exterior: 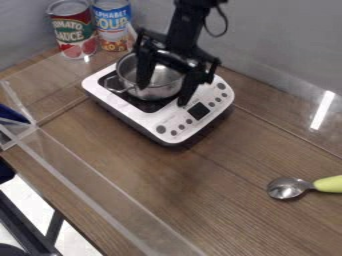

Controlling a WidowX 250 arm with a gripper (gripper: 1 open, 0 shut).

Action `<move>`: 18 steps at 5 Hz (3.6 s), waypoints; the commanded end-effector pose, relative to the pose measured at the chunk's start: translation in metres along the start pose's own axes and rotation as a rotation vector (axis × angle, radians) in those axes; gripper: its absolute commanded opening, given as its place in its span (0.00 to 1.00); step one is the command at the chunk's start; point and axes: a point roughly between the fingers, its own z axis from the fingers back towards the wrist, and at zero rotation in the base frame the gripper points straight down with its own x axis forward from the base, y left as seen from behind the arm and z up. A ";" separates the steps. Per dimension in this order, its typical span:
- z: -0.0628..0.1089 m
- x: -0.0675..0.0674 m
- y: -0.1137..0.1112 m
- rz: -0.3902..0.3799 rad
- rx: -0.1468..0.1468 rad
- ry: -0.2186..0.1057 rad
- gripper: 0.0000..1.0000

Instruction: Remove silver pot from the white and black stove top and place it on the table

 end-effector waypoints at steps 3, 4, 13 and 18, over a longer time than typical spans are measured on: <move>-0.019 0.027 -0.006 0.092 -0.003 -0.030 0.00; -0.020 0.032 -0.005 0.097 -0.003 -0.034 0.00; 0.068 0.002 -0.055 -0.286 0.051 -0.157 0.00; 0.058 0.025 -0.024 -0.497 0.220 -0.186 1.00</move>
